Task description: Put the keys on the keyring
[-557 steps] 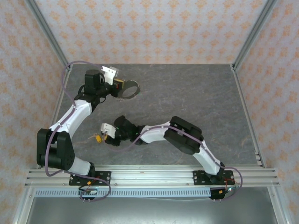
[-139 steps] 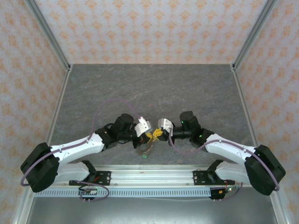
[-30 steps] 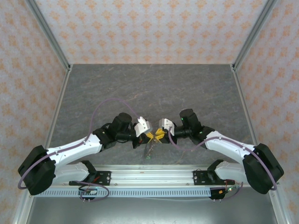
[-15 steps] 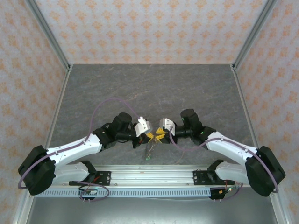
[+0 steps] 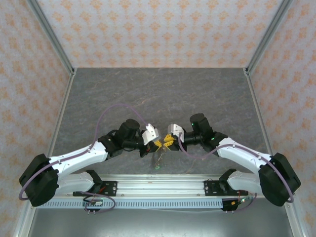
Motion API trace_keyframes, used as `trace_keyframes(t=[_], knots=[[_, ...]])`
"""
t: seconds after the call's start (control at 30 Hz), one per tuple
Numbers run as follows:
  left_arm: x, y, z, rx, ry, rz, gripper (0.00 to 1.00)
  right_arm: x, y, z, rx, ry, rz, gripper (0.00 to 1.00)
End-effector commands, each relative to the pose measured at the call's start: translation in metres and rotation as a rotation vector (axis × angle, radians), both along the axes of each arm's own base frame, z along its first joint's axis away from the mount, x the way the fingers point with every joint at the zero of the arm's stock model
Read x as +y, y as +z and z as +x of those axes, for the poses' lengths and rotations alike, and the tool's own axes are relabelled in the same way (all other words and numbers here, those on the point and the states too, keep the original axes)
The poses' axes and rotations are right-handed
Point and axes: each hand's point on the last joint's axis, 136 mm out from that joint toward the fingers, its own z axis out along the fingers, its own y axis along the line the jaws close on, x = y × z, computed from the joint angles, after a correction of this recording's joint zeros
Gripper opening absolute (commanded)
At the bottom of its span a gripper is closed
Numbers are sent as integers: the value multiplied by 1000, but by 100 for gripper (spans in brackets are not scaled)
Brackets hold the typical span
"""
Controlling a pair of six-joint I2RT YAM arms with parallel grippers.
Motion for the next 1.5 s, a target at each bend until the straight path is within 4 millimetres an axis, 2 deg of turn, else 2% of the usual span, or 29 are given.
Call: trace_keyframes(t=[0.0, 0.07, 0.37, 0.7, 1.17, 1.37, 1.47], knots=[[-8, 22, 3, -57, -32, -46, 0, 9, 18, 1, -36, 41, 55, 22], [-8, 23, 2, -58, -32, -48, 0, 11, 11, 2, -18, 43, 41, 21], [-8, 23, 3, -61, -26, -50, 0, 14, 10, -4, 11, 86, 55, 22], [-2, 23, 5, -79, 9, -41, 0, 6, 2, -4, -27, 54, 19, 26], [-4, 25, 6, -74, 6, -50, 0, 13, 8, -8, 7, 105, 58, 26], [-6, 26, 2, -66, -15, -63, 0, 17, 8, -3, 4, 96, 66, 20], [-6, 26, 1, -63, -20, -62, 0, 18, 9, -1, 1, 93, 66, 12]])
